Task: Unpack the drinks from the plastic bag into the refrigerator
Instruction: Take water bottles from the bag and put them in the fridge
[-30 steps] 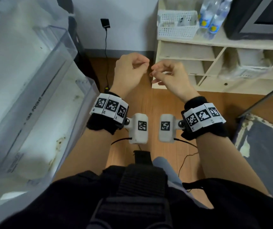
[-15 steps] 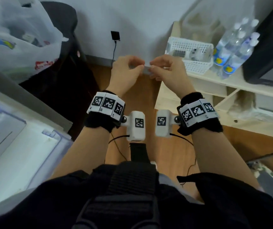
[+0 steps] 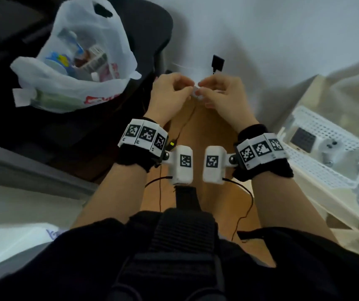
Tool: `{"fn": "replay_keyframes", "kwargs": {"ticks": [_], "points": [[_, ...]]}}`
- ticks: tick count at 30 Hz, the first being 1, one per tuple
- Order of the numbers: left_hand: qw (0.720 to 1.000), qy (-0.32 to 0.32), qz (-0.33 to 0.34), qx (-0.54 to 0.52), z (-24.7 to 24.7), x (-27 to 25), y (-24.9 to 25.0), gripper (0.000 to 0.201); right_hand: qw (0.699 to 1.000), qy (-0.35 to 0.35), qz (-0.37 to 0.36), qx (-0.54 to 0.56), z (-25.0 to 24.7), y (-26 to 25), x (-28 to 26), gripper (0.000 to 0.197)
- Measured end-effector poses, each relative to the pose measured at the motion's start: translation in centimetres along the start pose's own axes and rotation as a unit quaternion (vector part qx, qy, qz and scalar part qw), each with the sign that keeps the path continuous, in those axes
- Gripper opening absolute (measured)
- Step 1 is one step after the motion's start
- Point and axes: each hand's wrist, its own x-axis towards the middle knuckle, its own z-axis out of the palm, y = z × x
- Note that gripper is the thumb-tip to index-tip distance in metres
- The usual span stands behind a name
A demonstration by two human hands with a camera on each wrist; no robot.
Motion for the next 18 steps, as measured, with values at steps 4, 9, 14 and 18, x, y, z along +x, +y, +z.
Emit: {"fn": "replay_keyframes", "kwargs": {"ticks": [4,9,14,18], "points": [[0.998,0.051,-0.024,0.000,-2.5,7.3,-1.0,0.013,0.999,-0.040,-0.015,0.016,1.1,-0.6,7.7,0.016],[0.985,0.148,-0.084,0.007,-5.9,12.9,-2.6,0.011,0.993,-0.110,-0.025,0.038,3.8,-1.5,15.9,0.013],[0.951,0.254,-0.173,0.044,-9.2,16.3,-5.2,0.017,0.969,-0.235,-0.066,0.049,8.7,-2.3,23.0,0.007],[0.900,0.352,-0.248,0.060,-12.4,16.9,-6.9,0.021,0.932,-0.350,-0.086,0.035,13.1,-3.1,26.4,0.014]]}}
